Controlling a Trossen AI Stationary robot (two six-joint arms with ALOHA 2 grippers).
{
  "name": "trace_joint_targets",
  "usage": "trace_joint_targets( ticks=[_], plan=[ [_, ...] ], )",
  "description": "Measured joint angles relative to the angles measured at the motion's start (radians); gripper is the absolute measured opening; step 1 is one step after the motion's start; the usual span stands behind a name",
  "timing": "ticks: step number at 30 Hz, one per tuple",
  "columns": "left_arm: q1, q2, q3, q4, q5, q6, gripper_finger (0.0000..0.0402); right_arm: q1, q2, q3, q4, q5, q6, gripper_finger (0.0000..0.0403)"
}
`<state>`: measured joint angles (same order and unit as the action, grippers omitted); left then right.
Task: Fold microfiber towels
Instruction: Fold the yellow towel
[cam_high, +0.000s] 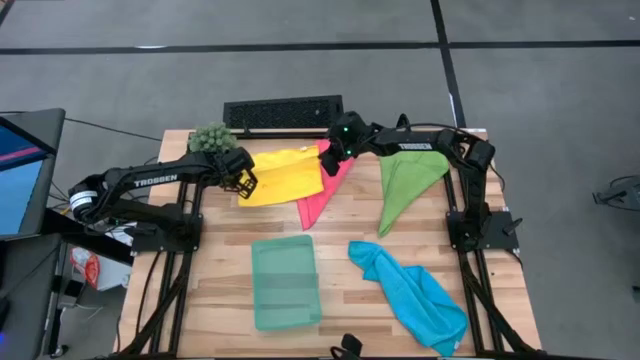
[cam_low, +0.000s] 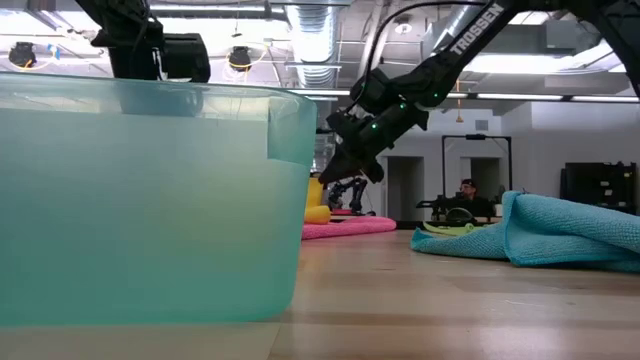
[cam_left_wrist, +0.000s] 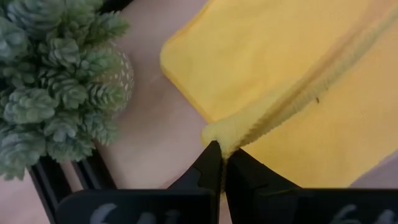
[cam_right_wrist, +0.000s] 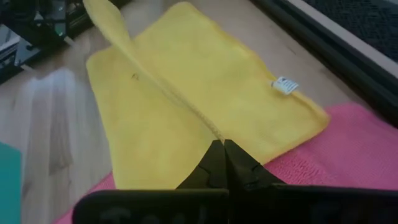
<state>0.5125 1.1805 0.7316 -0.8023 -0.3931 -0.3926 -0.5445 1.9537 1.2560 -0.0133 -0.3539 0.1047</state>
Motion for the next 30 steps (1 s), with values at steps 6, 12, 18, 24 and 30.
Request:
trace_joint_targets(
  ticks=[6,12,18,24,30],
  plan=[
    [0.007,0.0,0.0,0.053,-0.032,0.036,0.0,-0.016,-0.002,0.0,-0.001,0.019,0.0,0.0001],
    [0.029,0.003,0.0,0.075,-0.037,0.051,0.0,-0.012,-0.002,0.0,-0.001,0.021,-0.006,0.0005],
    [0.038,0.084,0.0,0.116,-0.034,0.076,0.0009,-0.013,-0.002,0.0,-0.001,0.023,-0.008,0.0005],
    [0.037,0.17,0.0,0.152,-0.033,0.081,0.0013,-0.012,-0.002,0.0,-0.001,0.041,-0.008,0.0014],
    [0.038,0.171,0.0,0.115,-0.075,0.065,0.0006,-0.012,-0.002,0.0,0.003,0.042,-0.011,0.0016]
  ],
)
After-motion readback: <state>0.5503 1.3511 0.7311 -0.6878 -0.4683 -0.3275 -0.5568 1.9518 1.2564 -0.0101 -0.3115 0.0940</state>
